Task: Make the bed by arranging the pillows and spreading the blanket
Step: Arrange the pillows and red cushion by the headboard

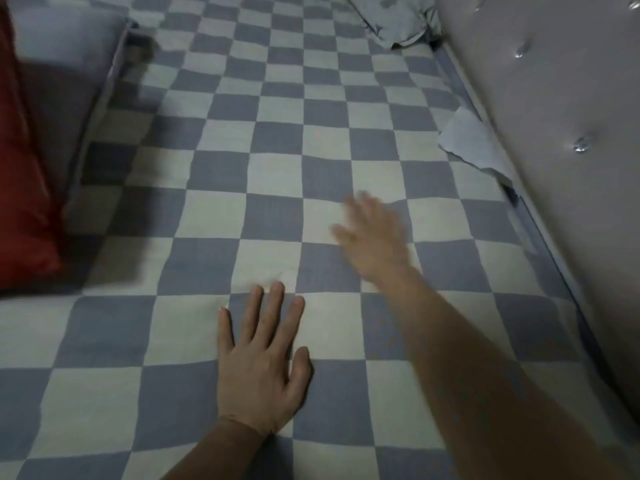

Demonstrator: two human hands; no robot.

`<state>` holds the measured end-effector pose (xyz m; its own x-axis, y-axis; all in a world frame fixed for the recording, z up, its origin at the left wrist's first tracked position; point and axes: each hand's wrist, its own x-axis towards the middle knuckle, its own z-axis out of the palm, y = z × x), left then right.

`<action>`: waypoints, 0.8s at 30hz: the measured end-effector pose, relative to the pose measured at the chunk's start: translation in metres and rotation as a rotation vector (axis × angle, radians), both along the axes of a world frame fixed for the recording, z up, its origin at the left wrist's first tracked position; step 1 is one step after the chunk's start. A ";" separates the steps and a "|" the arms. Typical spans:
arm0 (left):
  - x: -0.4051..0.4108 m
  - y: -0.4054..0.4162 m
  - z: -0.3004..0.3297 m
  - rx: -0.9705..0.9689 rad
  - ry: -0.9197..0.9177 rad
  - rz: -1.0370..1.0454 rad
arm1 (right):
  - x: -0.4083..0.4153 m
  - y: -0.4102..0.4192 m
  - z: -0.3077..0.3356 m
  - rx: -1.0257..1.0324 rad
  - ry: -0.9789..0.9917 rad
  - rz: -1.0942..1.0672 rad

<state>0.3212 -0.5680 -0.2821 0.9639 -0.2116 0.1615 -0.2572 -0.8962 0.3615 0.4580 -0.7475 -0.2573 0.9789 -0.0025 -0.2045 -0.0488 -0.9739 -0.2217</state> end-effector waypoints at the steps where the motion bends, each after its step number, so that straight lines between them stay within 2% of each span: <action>1: -0.001 0.000 -0.001 0.011 0.004 -0.011 | -0.008 -0.047 0.001 -0.109 -0.048 -0.120; 3: -0.001 0.001 -0.003 0.022 0.032 -0.012 | -0.038 -0.123 0.011 -0.202 -0.043 -0.360; 5: 0.000 0.000 -0.005 0.048 -0.019 -0.021 | -0.070 -0.158 0.018 -0.039 -0.013 -0.594; 6: 0.000 0.001 -0.006 0.037 -0.015 -0.024 | -0.085 -0.163 0.023 0.032 -0.022 -0.651; 8: -0.002 0.000 -0.002 0.026 -0.026 -0.001 | -0.103 -0.155 0.031 0.032 -0.161 -0.673; 10: -0.004 0.000 0.008 0.028 -0.024 0.007 | -0.114 -0.104 0.047 -0.079 -0.390 -0.501; 12: 0.002 -0.001 -0.009 0.054 0.048 0.000 | -0.120 -0.026 0.058 -0.026 -0.465 -0.172; 14: 0.002 -0.006 -0.026 0.053 0.039 -0.038 | -0.137 0.031 0.054 -0.069 -0.198 0.259; 15: 0.004 -0.007 -0.032 -0.004 0.042 -0.040 | -0.147 0.030 0.043 -0.125 -0.074 0.353; 16: 0.003 -0.007 -0.025 0.044 0.070 -0.029 | -0.151 0.009 0.034 -0.187 -0.044 0.309; 19: 0.000 -0.004 -0.005 0.049 -0.003 0.005 | -0.179 -0.083 0.010 -0.329 -0.188 -0.157; 20: -0.005 -0.003 0.006 0.039 -0.051 0.027 | -0.193 -0.099 0.008 -0.323 -0.162 -0.246; 24: -0.015 -0.003 -0.002 0.164 0.046 -0.014 | -0.256 -0.122 0.007 -0.201 -0.085 -0.475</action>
<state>0.3060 -0.5714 -0.2845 0.9663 -0.2448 0.0800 -0.2567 -0.9405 0.2227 0.2018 -0.8691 -0.2501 0.8735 -0.4812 -0.0742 -0.4853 -0.8726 -0.0552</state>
